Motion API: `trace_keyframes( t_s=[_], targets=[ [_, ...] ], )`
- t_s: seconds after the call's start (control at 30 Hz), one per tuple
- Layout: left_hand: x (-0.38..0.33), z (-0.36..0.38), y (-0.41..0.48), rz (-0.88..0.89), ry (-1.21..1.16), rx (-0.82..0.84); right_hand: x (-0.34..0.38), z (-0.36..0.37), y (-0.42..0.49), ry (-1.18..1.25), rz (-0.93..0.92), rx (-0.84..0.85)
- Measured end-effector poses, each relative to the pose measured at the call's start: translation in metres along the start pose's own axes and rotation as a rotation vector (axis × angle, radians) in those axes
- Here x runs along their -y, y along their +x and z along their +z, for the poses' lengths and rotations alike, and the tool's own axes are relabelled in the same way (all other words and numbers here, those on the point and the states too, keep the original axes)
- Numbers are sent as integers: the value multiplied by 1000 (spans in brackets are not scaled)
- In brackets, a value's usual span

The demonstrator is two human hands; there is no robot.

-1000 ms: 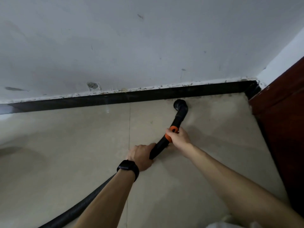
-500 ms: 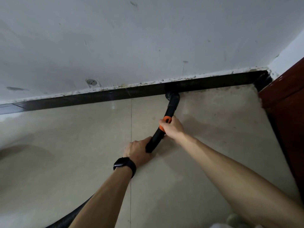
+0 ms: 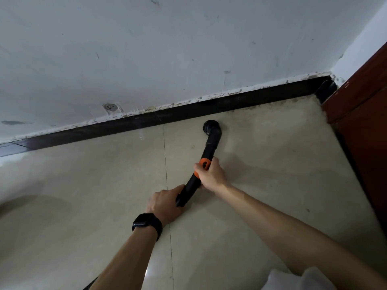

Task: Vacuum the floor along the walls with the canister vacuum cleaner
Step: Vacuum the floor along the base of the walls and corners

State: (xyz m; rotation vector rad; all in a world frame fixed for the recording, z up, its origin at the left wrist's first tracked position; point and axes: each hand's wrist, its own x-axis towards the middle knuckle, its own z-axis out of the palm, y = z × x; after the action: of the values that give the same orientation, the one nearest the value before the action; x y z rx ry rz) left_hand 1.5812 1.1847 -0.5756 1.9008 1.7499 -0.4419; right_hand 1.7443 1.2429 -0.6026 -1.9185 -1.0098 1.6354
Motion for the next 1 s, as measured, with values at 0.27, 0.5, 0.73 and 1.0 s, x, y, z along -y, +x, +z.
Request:
trace_keyframes(
  t_s=[0.27,0.5,0.73,1.0],
  targets=[
    [-41,10,6,152,55,-6,-48,-44,-11,153,42,-176],
    [-64,14,12,187,99,-17,-58,-69,-7,197,43,-192],
    [-62,11,26,112,44,-60,-34,-68,18,85,-19,-140],
    [-67,4,33,66,-17,-135,-16,-69,38,60,-20,-152]
  ],
)
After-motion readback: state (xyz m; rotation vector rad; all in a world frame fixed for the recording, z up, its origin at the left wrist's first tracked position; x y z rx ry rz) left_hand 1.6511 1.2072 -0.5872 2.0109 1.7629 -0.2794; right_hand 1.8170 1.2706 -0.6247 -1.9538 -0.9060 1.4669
